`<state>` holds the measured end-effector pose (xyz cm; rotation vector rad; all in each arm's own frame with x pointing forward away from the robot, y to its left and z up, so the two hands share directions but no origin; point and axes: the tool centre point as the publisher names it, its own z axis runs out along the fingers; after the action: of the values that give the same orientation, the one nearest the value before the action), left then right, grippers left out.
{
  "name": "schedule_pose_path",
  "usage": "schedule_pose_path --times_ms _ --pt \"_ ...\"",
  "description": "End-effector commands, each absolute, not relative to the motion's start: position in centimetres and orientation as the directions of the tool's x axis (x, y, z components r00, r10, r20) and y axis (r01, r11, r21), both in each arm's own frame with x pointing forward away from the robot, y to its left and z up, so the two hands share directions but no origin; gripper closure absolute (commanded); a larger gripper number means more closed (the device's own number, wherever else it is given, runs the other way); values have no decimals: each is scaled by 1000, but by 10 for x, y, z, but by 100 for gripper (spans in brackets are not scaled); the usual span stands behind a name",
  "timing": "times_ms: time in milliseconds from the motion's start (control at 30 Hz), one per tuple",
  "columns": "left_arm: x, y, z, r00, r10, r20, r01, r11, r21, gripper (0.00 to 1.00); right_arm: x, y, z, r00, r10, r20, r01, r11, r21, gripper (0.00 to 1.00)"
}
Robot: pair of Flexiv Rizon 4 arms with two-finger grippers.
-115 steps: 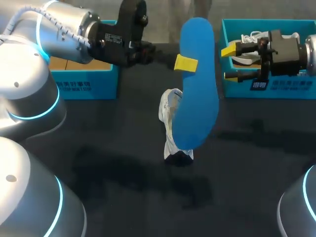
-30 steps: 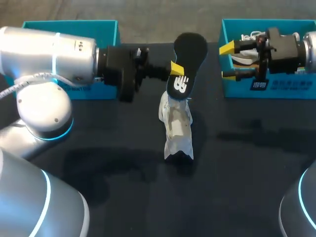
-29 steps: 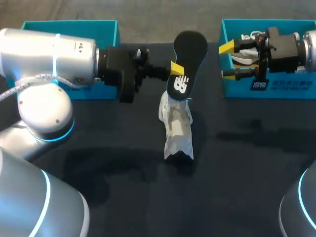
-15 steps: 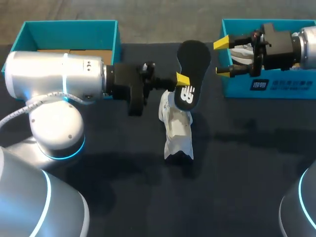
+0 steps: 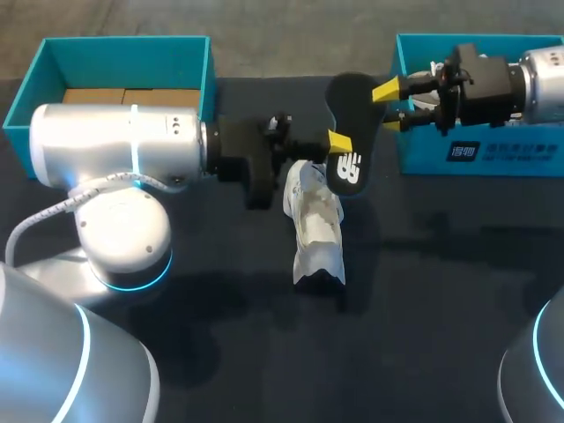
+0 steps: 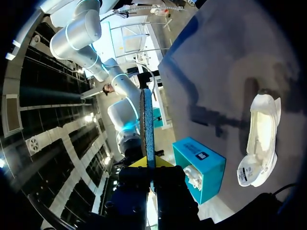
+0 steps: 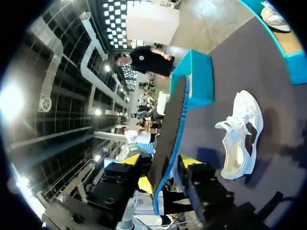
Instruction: Take the shoe out of the shoebox, open the shoe tongue, remove and reinsert the insole, then place the shoe into the shoebox
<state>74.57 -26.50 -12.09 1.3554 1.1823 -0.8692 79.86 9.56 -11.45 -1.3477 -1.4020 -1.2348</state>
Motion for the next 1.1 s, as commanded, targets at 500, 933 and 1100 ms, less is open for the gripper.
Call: schedule_pose_path --times_ms 500,933,1100 --pt "758 -281 -127 252 174 -952 955 111 273 100 794 103 -120 -89 177 980 995 -30 96 82" --pt "756 -282 -132 220 182 -958 963 118 243 64 789 99 -126 -81 168 982 995 -40 89 100" --pt "756 -279 -130 208 201 -957 965 116 234 0 791 95 -127 -77 179 981 995 -42 85 100"
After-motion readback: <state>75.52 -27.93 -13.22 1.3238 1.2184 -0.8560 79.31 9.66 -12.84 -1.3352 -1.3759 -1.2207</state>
